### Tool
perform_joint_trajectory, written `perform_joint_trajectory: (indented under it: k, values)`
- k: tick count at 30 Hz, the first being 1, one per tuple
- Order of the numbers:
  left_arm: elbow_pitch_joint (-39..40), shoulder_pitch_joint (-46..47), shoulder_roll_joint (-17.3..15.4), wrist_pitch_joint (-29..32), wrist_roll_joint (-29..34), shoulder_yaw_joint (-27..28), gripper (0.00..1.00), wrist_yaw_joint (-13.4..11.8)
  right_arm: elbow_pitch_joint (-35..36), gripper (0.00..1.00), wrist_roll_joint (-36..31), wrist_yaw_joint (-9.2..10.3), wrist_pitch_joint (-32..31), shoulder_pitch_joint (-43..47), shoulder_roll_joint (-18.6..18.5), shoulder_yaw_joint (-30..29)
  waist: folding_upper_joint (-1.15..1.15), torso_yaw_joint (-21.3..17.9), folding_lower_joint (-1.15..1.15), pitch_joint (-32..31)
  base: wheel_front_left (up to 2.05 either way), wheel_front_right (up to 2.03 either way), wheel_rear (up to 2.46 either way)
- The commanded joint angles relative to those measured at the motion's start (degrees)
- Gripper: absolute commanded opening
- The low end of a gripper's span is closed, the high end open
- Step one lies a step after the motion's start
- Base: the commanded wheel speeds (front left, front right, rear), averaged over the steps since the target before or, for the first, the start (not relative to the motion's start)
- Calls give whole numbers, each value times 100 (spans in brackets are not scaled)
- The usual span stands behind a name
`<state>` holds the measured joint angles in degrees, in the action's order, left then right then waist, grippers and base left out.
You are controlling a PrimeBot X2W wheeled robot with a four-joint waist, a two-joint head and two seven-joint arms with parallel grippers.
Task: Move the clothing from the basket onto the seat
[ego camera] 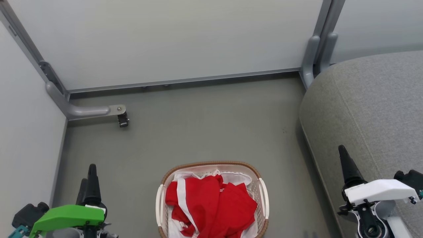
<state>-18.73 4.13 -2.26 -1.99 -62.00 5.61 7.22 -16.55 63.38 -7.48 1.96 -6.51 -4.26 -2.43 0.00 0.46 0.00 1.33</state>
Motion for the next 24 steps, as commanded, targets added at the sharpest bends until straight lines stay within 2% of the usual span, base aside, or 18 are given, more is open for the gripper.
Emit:
perform_joint_trajectory:
  k: [1, 14, 24]
  values:
    - [54, 172, -43, -64, 291, 0, 100, 20, 64, 100, -257, -1, 66, -154, -59, 30, 0, 4, 0, 8, 0, 0, 0]
    - [-44, 133, -126, -317, 1918, -122, 100, -19, 48, 100, -1580, -2, 320, -197, -133, 227, 0, 28, 0, 32, 0, 0, 0]
    - [-138, 58, -167, -487, 2715, -288, 100, -82, -71, 100, -2462, -2, 491, -184, -205, 443, 0, 54, 0, 39, 0, 0, 0]
